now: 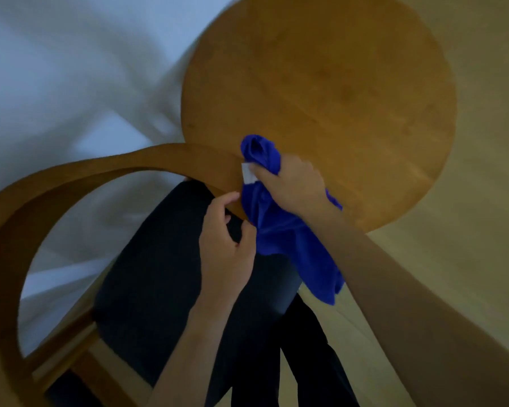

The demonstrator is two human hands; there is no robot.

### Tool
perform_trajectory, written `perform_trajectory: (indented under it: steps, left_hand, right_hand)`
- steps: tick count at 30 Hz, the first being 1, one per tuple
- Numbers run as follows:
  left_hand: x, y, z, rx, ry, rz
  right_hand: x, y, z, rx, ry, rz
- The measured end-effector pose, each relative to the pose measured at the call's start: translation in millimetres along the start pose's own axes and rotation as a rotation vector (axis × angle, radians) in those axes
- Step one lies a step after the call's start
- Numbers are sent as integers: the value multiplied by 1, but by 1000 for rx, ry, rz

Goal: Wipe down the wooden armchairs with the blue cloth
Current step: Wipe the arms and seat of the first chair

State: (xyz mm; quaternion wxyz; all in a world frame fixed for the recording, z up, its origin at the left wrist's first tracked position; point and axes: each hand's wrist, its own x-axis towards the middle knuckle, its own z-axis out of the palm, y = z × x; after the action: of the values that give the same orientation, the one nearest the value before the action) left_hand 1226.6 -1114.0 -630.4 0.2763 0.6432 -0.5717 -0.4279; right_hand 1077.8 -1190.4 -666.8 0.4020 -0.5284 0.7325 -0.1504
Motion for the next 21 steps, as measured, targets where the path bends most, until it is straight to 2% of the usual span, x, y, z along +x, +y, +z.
perform_trajectory:
  steps: [5, 9, 15, 21]
  left_hand:
    - [20, -18, -37, 73, 41, -101]
    - [21, -27, -57, 169, 75, -144]
    - [8, -38, -49, 206, 39, -141]
    - [-11, -37, -5, 135, -112, -158]
  right_hand:
    - [77, -92, 43, -184, -244, -299]
    - [84, -109, 44, -248, -305, -358]
    - [17, -31, 4, -86, -131, -265]
    - [-108, 73, -28, 110, 66, 49]
